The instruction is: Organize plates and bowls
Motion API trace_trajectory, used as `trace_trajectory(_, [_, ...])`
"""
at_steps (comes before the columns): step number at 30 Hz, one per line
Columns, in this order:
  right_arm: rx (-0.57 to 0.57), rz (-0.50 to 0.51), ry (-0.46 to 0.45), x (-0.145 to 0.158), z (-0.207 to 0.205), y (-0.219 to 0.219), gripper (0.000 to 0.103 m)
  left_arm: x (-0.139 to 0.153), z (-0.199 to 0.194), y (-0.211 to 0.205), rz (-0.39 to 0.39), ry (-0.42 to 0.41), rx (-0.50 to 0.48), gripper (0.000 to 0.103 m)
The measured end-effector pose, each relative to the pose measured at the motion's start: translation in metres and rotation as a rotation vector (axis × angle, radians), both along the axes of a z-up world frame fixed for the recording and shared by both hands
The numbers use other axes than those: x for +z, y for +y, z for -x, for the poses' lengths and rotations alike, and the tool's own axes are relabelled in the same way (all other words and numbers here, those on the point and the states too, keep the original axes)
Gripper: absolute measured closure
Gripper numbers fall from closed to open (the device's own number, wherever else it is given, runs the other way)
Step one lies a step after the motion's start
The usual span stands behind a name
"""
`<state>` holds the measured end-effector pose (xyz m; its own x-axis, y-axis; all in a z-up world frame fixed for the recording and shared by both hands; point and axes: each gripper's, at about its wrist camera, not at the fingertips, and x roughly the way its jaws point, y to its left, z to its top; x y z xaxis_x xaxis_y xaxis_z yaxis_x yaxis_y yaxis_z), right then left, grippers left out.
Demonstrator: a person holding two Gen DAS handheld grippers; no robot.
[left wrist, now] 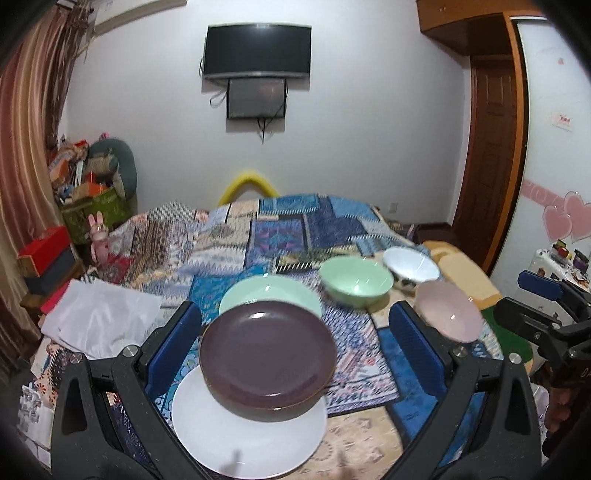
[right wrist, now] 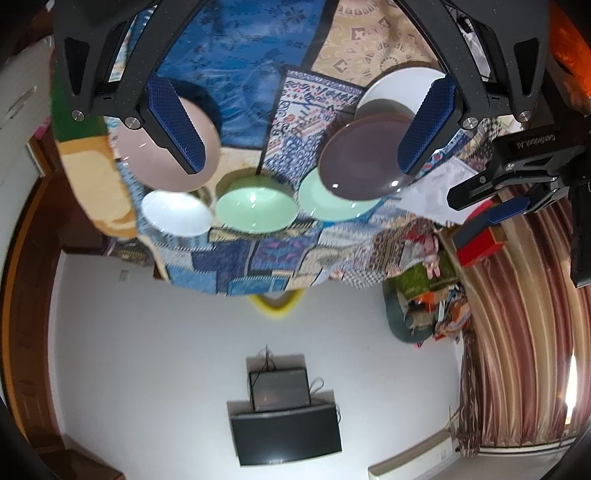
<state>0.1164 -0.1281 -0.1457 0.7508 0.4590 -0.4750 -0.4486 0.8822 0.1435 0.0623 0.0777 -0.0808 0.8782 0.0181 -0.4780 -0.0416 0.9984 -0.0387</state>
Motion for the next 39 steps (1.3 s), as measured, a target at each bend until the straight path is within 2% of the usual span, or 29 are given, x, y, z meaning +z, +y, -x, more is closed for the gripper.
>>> trace_trajectory(5, [0.026,0.033,0.062,-0.016,-0.021,0.021,0.002,-0.028,-0.022,0.03,0.042,0.081,0.016,0.013])
trace_trajectory(10, [0.052,0.055,0.113,-0.031,-0.042,0.039,0.013,-0.054,-0.045,0.061,0.077,0.166,0.028,0.024])
trace_trajectory(13, [0.069,0.063,0.145,-0.042,-0.054,0.052,0.019,-0.069,-0.06,0.077,0.094,0.215,0.003,0.028])
trace_trajectory(18, [0.096,0.085,0.203,-0.055,-0.072,0.068,0.029,-0.09,-0.078,0.097,0.073,0.269,0.013,0.04])
trace_trajectory(23, [0.109,0.109,0.257,-0.073,-0.087,0.081,0.037,-0.113,-0.097,0.124,0.121,0.352,0.012,0.061])
trace_trajectory(27, [0.122,0.117,0.319,-0.088,-0.1,0.09,0.047,-0.127,-0.106,0.136,0.129,0.381,0.015,0.064])
trace_trajectory(31, [0.129,0.125,0.359,-0.098,-0.109,0.096,0.057,-0.139,-0.114,0.143,0.15,0.41,0.012,0.071])
trace_trajectory(39, [0.139,0.126,0.406,-0.11,-0.116,0.1,0.073,-0.153,-0.125,0.154,0.204,0.452,-0.008,0.082])
